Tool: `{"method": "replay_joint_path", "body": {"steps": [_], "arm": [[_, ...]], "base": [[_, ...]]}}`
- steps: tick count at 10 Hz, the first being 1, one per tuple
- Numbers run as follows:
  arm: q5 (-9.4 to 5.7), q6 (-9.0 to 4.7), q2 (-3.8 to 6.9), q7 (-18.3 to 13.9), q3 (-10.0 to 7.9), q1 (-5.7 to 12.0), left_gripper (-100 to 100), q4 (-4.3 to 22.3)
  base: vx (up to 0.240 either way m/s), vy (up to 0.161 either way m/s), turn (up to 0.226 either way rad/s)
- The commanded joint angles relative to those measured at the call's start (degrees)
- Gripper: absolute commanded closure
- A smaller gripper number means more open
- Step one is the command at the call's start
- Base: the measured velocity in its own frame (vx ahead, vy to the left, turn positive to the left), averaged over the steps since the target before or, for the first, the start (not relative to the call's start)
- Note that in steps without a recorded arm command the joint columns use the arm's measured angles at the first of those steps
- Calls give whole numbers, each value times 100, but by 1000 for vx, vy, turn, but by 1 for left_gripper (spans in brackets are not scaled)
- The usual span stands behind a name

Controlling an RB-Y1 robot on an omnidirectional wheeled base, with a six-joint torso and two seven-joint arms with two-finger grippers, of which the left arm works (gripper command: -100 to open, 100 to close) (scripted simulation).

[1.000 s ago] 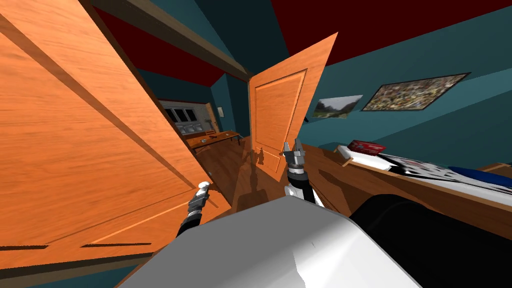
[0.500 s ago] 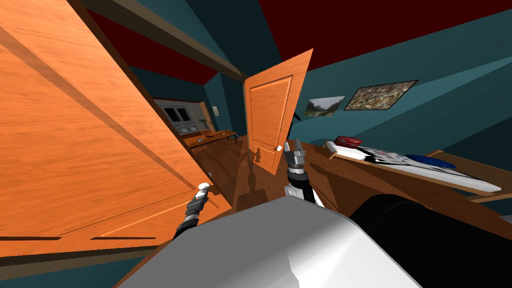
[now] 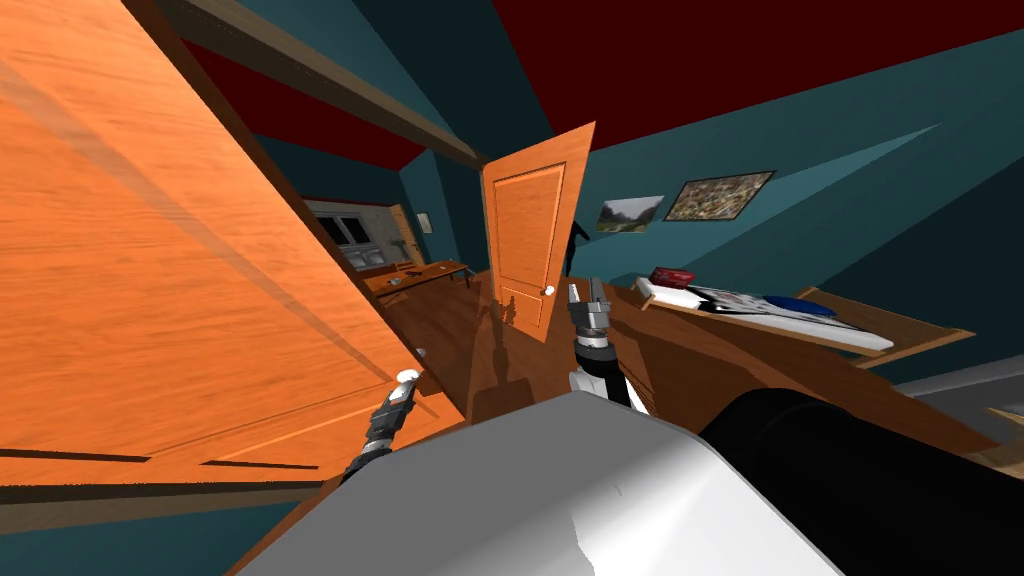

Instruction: Pull the door open

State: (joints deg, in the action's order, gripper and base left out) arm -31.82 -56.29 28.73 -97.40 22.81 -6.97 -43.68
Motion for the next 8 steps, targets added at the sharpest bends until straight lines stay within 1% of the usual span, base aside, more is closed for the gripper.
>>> {"method": "replay_joint_path", "body": {"steps": [1, 6, 7, 8], "arm": [[36, -131, 90, -87, 78, -95, 100, -38], [154, -556, 343, -410, 340, -263, 100, 46], [169, -606, 373, -448, 371, -283, 100, 56], [160, -544, 352, -410, 350, -271, 100, 42]], "base": [[-213, 77, -138], [-207, 43, -118], [-200, 57, -97], [-86, 23, -18]]}}
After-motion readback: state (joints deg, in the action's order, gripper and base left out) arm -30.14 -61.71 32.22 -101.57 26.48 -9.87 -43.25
